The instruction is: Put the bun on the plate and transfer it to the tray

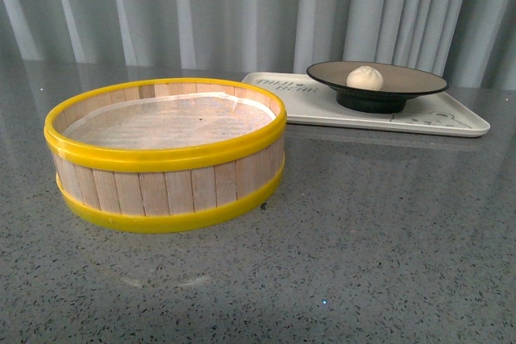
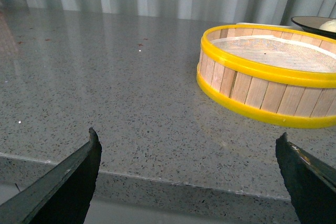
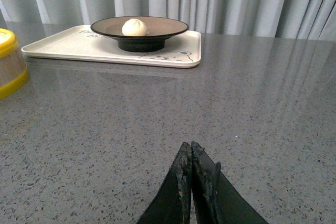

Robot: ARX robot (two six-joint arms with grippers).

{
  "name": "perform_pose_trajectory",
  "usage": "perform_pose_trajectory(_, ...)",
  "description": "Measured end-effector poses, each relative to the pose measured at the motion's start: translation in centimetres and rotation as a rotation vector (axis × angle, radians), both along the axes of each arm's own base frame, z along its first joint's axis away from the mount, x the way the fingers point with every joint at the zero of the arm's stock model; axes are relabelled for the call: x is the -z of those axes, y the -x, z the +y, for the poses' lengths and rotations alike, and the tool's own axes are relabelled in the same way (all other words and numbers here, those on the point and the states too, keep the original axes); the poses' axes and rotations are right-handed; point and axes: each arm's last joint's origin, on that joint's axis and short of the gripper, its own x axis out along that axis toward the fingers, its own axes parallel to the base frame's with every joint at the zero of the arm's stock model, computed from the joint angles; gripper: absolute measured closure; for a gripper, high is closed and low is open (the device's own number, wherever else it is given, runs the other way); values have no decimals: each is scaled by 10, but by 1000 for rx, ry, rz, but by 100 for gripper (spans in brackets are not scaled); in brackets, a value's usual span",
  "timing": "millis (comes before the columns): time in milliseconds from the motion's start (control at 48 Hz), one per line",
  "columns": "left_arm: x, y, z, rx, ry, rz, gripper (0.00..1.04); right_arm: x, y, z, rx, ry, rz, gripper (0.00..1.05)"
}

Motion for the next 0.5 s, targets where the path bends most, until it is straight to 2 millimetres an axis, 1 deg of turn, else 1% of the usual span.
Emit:
perform_pose_trajectory(417,0,0,0,0,0,0,7,0,5,0,0,0,-1,103)
perform_pose_trajectory(500,0,0,0,0,0,0,7,3,9,0,0,0,19,103)
